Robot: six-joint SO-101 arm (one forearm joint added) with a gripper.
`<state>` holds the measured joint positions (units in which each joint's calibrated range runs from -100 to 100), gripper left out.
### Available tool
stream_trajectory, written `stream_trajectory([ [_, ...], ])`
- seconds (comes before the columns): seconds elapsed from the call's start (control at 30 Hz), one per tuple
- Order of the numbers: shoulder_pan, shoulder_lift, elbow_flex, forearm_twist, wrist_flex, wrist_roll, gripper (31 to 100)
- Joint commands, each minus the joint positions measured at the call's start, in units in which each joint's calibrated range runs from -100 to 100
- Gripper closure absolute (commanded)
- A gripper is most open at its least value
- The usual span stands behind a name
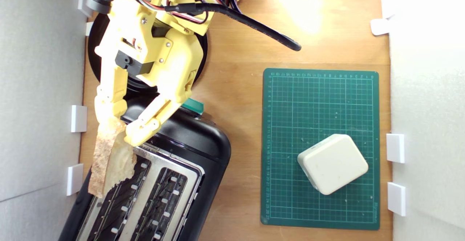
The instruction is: Pick bread and place in toaster
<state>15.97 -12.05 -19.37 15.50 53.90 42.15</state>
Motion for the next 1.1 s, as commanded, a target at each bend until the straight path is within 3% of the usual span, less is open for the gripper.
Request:
stream_trajectory([
  [0.0,0.3,-0.5,-3.3,-0.2,-3.0,0.3,74.7],
  [1.07,-0.9,7.7,-3.5,-0.5,-7.8,0.0,74.7],
])
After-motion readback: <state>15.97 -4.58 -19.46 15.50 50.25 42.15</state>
